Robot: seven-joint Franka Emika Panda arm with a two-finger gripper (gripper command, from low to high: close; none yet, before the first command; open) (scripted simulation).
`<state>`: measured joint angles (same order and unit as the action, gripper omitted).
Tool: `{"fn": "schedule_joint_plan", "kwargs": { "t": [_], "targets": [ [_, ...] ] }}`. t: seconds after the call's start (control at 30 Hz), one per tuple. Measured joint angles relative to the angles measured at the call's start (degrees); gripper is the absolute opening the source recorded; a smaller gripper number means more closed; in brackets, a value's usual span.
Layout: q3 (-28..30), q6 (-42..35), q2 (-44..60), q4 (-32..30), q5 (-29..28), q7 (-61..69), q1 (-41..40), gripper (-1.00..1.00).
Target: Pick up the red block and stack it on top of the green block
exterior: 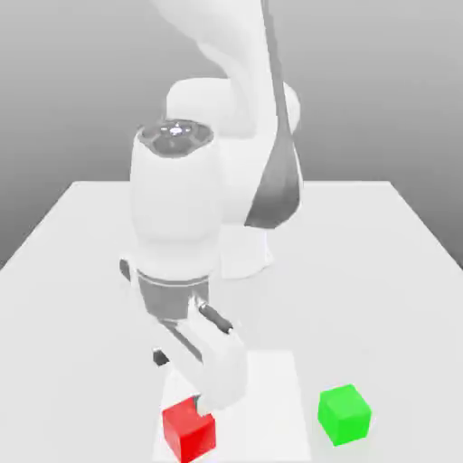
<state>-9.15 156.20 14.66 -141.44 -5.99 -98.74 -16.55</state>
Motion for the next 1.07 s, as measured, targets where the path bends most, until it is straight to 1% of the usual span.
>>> {"fn": "schedule_joint_plan", "kwargs": {
  "t": [0.1,0.13,0.33,0.4,0.53,0.77,0.83,0.93,0.97,1.07],
  "targets": [
    [1.9,5.1,6.3,0.9,-1.9,-1.8,1.5,0.00],
    [2.4,6.0,7.4,1.1,-2.3,-2.1,1.9,-1.00],
    [2.6,6.6,8.0,1.1,-2.5,-2.3,2.0,-1.00],
    [1.8,4.8,5.8,0.8,-1.7,-1.6,1.4,-1.00],
    [-0.2,-1.4,-1.7,-0.5,1.2,0.1,0.6,-1.00],
    [-9.9,-5.8,-8.5,-2.9,2.3,-13.3,12.6,-1.00],
    [-10.2,-4.2,-6.7,-2.9,0.5,-16.6,14.7,-1.00],
    [-8.3,0.2,-1.7,-2.6,-3.7,-20.2,16.7,-1.00],
    [-7.3,1.6,-0.1,-2.6,-4.9,-21.1,17.5,1.00],
    [-7.3,1.6,-0.1,-2.6,-4.9,-21.1,17.5,1.00]
  ]
}}
